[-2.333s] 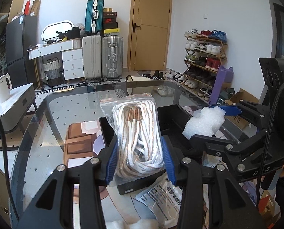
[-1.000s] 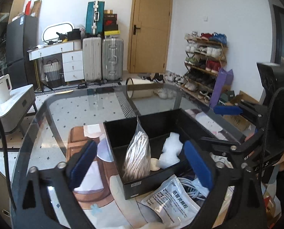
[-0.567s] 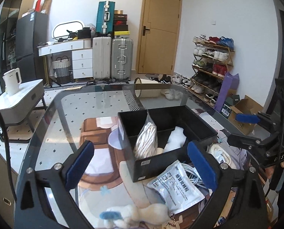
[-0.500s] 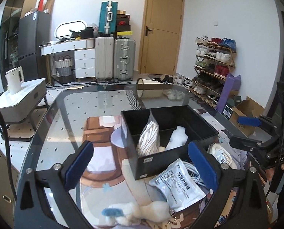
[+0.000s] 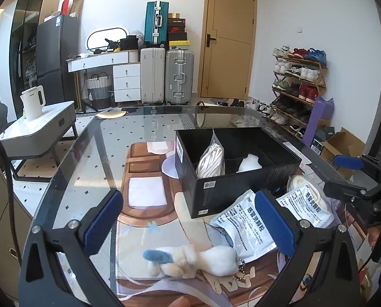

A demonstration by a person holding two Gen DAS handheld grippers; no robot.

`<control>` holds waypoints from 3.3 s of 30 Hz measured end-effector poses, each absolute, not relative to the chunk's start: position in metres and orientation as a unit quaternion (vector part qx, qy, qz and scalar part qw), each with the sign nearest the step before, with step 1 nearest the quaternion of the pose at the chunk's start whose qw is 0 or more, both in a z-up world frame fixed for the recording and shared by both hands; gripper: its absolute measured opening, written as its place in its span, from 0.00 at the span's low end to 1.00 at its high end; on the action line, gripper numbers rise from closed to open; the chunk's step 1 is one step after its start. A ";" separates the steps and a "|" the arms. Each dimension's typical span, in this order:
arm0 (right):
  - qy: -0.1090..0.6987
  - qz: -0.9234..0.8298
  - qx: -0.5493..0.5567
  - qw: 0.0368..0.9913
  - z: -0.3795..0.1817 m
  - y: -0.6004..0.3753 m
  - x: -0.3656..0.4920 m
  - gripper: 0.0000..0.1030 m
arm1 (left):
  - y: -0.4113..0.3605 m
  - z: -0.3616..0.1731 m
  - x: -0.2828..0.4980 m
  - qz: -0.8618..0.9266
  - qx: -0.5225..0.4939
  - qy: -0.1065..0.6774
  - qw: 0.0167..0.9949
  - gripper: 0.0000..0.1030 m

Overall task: Organize soft objects
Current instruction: 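Open and withdraw both grippers from the black box, then grasp the white printed medicine packet with the right gripper, then grasp the white plush bunny with the left gripper while the right gripper holds the packet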

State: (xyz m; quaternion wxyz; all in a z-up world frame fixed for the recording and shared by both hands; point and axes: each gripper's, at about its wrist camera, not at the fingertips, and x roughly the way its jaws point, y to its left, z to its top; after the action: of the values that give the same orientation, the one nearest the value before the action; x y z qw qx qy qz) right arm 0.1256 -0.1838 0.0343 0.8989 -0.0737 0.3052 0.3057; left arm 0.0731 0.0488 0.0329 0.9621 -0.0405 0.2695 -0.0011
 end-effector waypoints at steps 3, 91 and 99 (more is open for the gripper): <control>0.304 0.307 -0.077 0.899 0.032 -0.181 0.121 0.99 | 0.047 0.032 0.070 0.000 -0.028 0.266 0.964 1.00; 0.301 0.325 -0.124 0.888 0.001 -0.156 0.106 0.15 | 0.047 -0.017 0.069 -0.039 -0.003 0.374 0.927 1.00; 0.299 0.326 -0.122 0.889 0.001 -0.156 0.105 0.15 | 0.047 -0.021 0.075 -0.055 -0.005 0.401 0.915 1.00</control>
State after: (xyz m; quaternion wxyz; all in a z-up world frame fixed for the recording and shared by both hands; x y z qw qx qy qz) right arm 0.1046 -0.1562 0.0013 0.8885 -0.1222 0.2991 0.3257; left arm 0.0746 0.0471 -0.0214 0.9146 -0.0047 0.4005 -0.0552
